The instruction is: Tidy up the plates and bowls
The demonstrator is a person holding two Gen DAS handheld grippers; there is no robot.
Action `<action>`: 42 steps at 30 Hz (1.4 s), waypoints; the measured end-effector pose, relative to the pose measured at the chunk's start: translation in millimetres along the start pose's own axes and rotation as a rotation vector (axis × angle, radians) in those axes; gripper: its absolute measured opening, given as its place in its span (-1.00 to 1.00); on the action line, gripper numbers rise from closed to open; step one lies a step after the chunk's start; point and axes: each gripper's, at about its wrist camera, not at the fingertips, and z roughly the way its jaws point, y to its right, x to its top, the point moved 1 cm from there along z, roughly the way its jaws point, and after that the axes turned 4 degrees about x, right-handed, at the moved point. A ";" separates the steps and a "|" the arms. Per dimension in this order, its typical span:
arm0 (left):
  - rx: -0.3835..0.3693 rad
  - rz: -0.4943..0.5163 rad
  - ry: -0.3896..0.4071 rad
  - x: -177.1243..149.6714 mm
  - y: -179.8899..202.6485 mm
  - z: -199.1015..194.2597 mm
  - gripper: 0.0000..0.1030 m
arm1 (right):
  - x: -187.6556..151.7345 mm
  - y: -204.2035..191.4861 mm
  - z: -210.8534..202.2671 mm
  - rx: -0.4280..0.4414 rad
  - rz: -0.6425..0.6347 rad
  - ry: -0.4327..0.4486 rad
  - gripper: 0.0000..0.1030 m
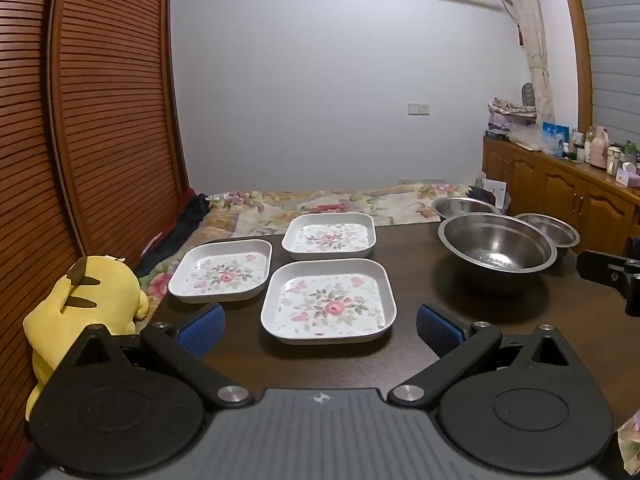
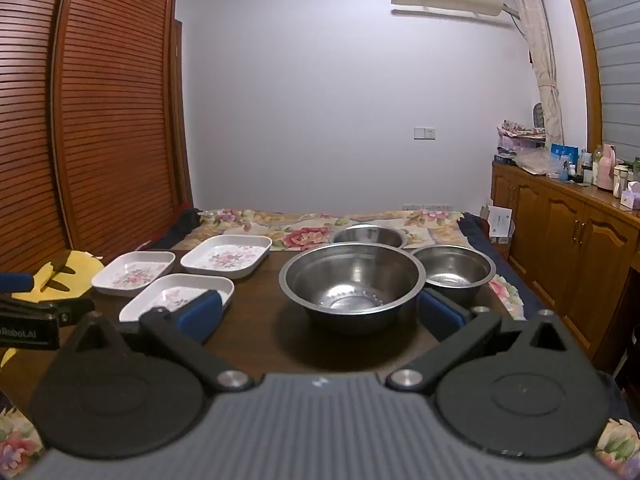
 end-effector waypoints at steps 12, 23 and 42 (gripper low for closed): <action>0.000 0.003 0.007 1.3 -4.1 -1.5 1.00 | 0.4 -1.5 1.7 -0.004 0.004 -0.004 1.00; 0.002 0.003 0.011 5.6 -3.9 -2.0 1.00 | -1.1 0.2 2.2 -0.005 0.008 -0.005 1.00; 0.002 0.004 0.011 7.4 -5.3 -2.7 1.00 | -1.6 0.9 3.8 -0.005 0.016 -0.012 1.00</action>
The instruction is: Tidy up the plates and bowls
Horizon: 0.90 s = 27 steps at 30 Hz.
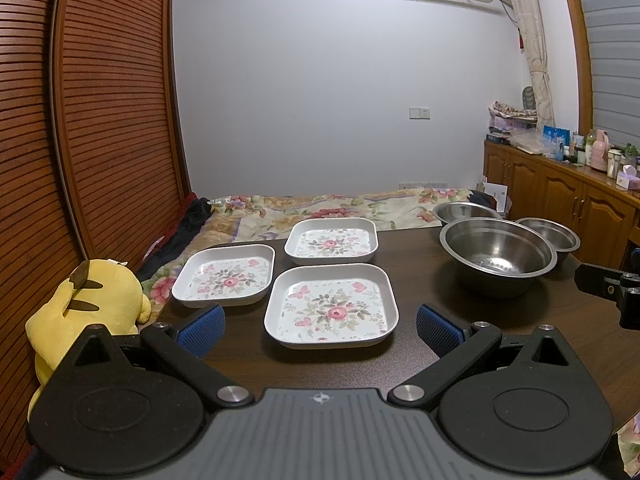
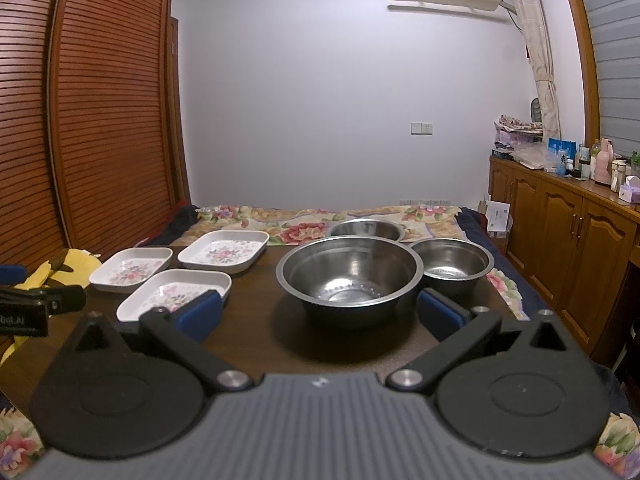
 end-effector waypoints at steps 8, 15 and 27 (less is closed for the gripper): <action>0.001 -0.001 0.000 1.4 -0.2 -1.2 1.00 | -0.7 -1.0 0.1 -0.001 -0.005 -0.001 1.00; 0.003 0.000 -0.004 -3.0 1.0 -0.6 1.00 | -2.1 -3.0 0.0 -0.001 -0.012 -0.001 1.00; 0.001 0.000 -0.014 -8.6 1.6 4.4 1.00 | -3.4 -3.1 1.8 0.001 -0.011 -0.009 1.00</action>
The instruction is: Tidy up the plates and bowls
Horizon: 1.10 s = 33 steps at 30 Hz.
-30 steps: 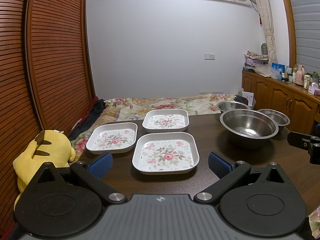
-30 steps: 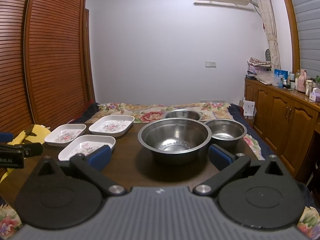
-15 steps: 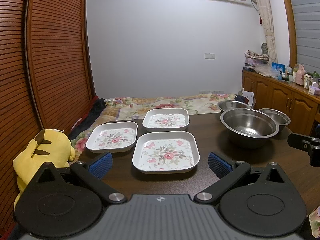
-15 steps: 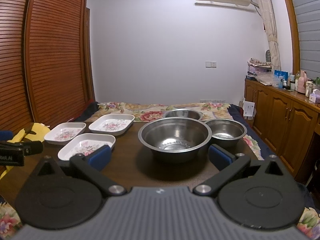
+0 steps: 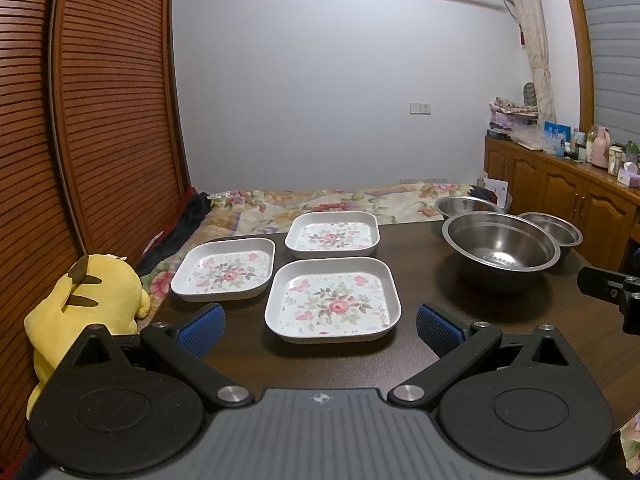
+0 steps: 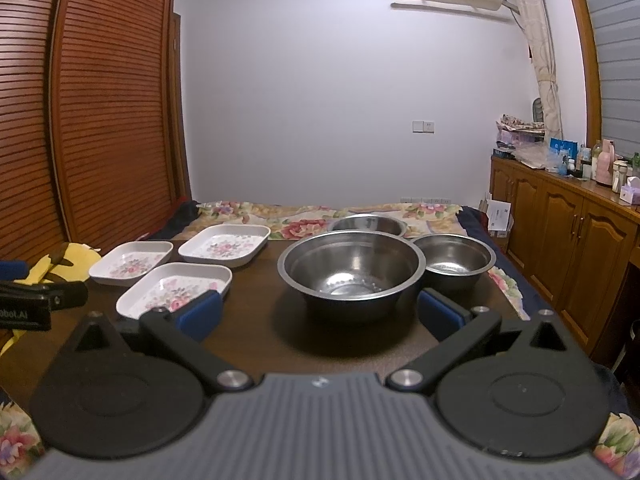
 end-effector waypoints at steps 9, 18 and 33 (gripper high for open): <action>0.000 -0.003 -0.058 -11.8 -3.4 19.5 1.00 | -11.2 1.7 14.9 0.004 0.005 -0.028 1.00; -0.012 -0.004 -0.118 -21.2 -12.1 45.2 1.00 | -17.6 -2.4 31.3 0.025 -0.003 -0.056 1.00; 0.007 0.005 -0.130 -17.7 -39.0 75.6 1.00 | -12.2 -30.5 76.5 0.113 -0.057 -0.117 1.00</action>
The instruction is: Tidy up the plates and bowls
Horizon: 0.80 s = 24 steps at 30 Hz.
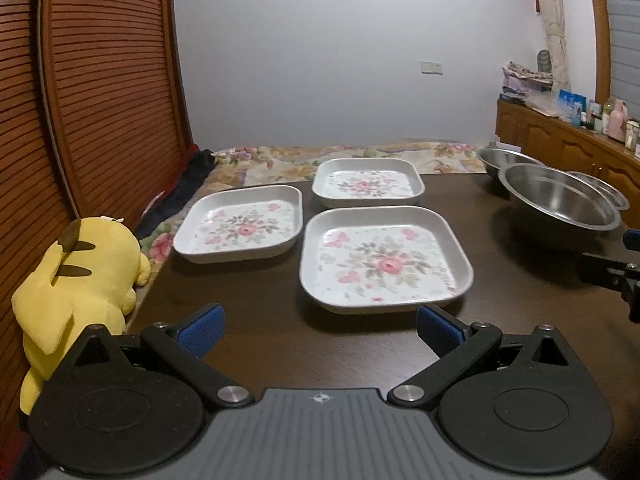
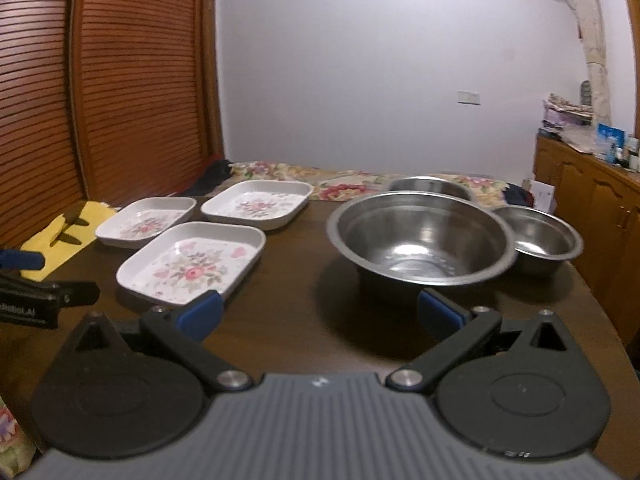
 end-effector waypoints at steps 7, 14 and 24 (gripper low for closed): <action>0.013 -0.004 0.002 12.1 -20.4 19.5 1.00 | 8.9 -13.2 23.1 0.073 -0.004 -0.032 1.00; 0.002 -0.021 -0.003 20.4 -35.3 42.8 1.00 | 14.5 -20.4 49.6 0.124 0.009 -0.067 0.99; -0.055 -0.059 -0.029 25.8 -46.8 71.8 0.85 | 24.9 -27.8 81.8 0.180 0.022 -0.092 0.74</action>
